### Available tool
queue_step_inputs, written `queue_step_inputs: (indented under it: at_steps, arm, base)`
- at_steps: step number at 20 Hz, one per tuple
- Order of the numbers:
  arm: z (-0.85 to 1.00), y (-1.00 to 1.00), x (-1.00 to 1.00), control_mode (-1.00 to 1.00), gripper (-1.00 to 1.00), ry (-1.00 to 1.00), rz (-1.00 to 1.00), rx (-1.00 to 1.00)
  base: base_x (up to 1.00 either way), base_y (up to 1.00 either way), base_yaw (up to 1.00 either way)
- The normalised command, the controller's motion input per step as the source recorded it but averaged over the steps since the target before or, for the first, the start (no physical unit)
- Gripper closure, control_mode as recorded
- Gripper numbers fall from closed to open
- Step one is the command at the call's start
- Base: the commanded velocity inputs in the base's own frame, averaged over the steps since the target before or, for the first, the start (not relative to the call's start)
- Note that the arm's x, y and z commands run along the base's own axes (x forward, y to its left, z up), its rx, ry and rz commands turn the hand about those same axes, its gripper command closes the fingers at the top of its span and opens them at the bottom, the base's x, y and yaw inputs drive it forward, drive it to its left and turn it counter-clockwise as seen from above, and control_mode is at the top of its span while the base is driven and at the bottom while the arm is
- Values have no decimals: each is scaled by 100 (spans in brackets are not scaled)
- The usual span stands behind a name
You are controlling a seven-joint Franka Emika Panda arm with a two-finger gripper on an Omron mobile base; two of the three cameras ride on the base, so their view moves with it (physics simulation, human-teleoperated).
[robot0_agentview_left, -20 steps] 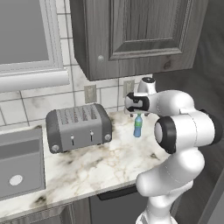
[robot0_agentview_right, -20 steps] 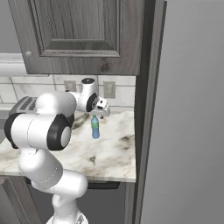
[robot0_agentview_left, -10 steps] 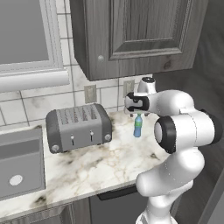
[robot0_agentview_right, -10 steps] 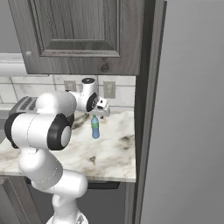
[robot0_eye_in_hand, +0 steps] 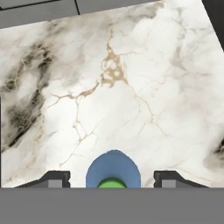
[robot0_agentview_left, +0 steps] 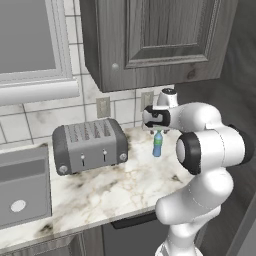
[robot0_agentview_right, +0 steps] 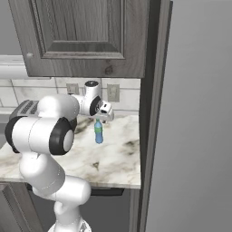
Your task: Move the drinks to the dining counter.
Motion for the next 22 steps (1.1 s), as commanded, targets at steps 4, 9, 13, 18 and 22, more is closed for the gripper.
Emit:
queue_step_inputs:
  at_steps: [4, 9, 13, 18, 22]
  arm:
    - [0, 0, 0, -100, 100, 1, 0, 0]
    - [0, 0, 0, -100, 100, 0, 0, 0]
    - [0, 0, 0, -100, 100, 0, 0, 0]
    - [0, 0, -1, -100, 100, 0, 0, 0]
    - [0, 0, -3, -100, 100, 0, 0, 0]
  base:
    - [0, 0, 0]
    - [0, 0, 0]
    - [0, 0, 0]
    - [0, 0, 0]
    - [0, 0, 0]
